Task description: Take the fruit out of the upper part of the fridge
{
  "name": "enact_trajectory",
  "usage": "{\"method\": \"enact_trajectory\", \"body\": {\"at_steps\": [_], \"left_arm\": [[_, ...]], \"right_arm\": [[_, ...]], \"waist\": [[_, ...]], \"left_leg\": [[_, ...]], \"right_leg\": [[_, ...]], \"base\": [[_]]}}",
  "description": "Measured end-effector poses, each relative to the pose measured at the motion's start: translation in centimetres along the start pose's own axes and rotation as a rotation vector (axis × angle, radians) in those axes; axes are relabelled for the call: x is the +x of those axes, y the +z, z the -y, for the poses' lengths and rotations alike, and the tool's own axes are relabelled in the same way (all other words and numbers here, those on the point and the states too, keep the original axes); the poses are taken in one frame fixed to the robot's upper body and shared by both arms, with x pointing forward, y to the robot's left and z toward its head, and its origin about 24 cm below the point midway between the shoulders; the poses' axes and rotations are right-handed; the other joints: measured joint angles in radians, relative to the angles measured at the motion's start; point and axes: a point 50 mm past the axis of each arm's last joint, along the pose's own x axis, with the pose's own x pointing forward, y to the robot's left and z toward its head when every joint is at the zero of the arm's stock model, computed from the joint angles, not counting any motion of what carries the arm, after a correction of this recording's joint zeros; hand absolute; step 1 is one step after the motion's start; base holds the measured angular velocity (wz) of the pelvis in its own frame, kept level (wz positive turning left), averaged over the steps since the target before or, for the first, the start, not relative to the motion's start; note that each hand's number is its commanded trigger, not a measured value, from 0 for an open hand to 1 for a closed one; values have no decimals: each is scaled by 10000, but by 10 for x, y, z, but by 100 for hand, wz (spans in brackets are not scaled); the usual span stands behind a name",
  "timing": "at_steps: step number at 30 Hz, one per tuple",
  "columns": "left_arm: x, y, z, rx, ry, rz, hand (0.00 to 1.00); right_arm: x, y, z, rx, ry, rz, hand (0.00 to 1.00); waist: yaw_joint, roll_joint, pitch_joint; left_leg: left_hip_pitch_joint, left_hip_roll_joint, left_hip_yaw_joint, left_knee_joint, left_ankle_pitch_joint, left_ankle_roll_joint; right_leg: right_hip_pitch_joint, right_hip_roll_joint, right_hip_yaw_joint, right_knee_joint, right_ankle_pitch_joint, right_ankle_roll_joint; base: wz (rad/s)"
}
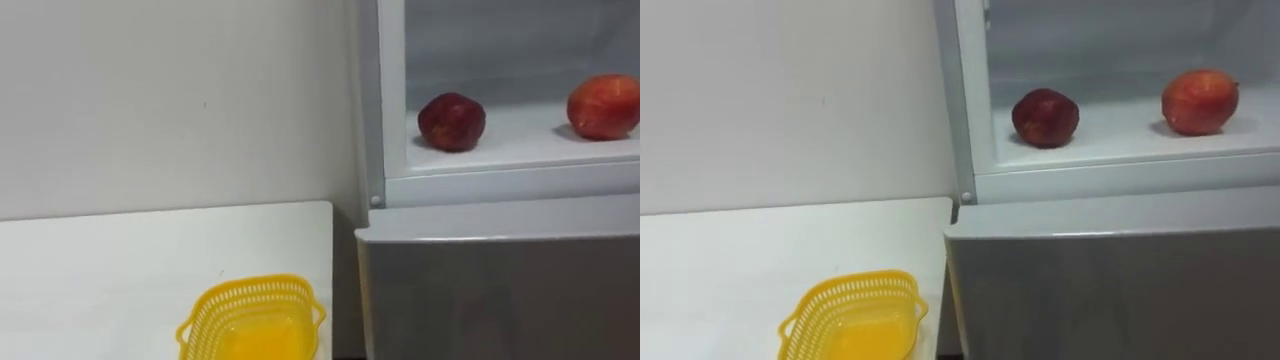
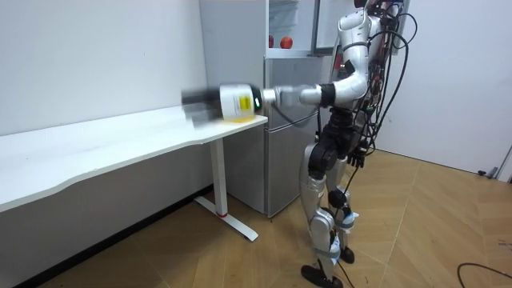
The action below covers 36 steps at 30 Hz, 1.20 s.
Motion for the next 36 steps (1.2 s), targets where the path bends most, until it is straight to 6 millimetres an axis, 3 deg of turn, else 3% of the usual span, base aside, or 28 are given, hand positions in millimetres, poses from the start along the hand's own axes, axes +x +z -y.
{"method": "enact_trajectory", "body": {"at_steps": [2,3,5,8,11,15,21,23,27,29,36], "left_arm": [[-6,-42,-25,-30,1238,-1850,0],[-9,-53,-32,29,1525,-2339,0],[-27,-91,-55,138,2515,-4148,0],[-50,-125,-73,184,3284,-5881,0],[-67,-144,-81,597,3513,-6982,0],[-83,-161,-82,1694,3031,-8014,0],[-94,-178,-65,4912,296,-8868,0],[-95,-182,-55,6000,-932,-8917,0],[-96,-188,-39,6379,-2156,-9056,0],[-93,-188,-29,6295,-2738,-8946,0],[-93,-189,-19,6207,-3630,-8676,0]], "right_arm": [[0,-1,0,-25,115,-202,0],[0,-2,0,-25,126,-215,0],[0,-2,0,-7,222,-227,0],[0,-1,1,-33,348,-220,0],[0,-2,2,28,488,-209,0],[0,3,1,255,604,-4,0],[-1,19,1,966,361,854,0],[-2,32,2,1295,229,1562,0],[-9,59,-7,1536,398,2968,0],[-20,79,-11,1696,552,4119,0],[-62,129,-11,1065,112,7711,0]], "waist": [[165,-78,-43],[142,-93,-58],[121,-166,-61],[51,-228,-41],[30,-232,-17],[-223,-195,-10],[-448,-218,-7],[-593,-222,-9],[-846,-344,-30],[-1051,-394,-9],[-1212,-437,22]], "left_leg": [[2,3,-5,-9,0,0],[13,3,-3,-9,0,0],[91,0,-74,-7,-4,0],[-21,-2,-168,-4,-27,23],[-7,4,-192,-13,-32,26],[-18,12,-193,-45,-32,26],[-38,23,-54,-24,-32,26],[15,23,84,-29,-30,27],[4,51,397,-17,-25,27],[-8,55,602,-26,-25,26],[-33,39,1116,-26,-26,26]], "right_leg": [[-7,1,6,-7,-3,-2],[0,3,6,-11,-3,-2],[122,3,-38,-51,-3,-1],[105,-54,-67,-59,-13,10],[110,-52,-85,-19,-16,14],[131,-62,-145,9,-13,9],[50,-40,-12,8,-8,2],[43,-16,124,3,-8,3],[-123,-6,351,99,-7,2],[-210,7,517,149,-10,4],[-526,64,975,198,30,49]], "base": [[0],[0],[4],[12],[6],[2],[-7],[-13],[-22],[-20],[-25]]}}
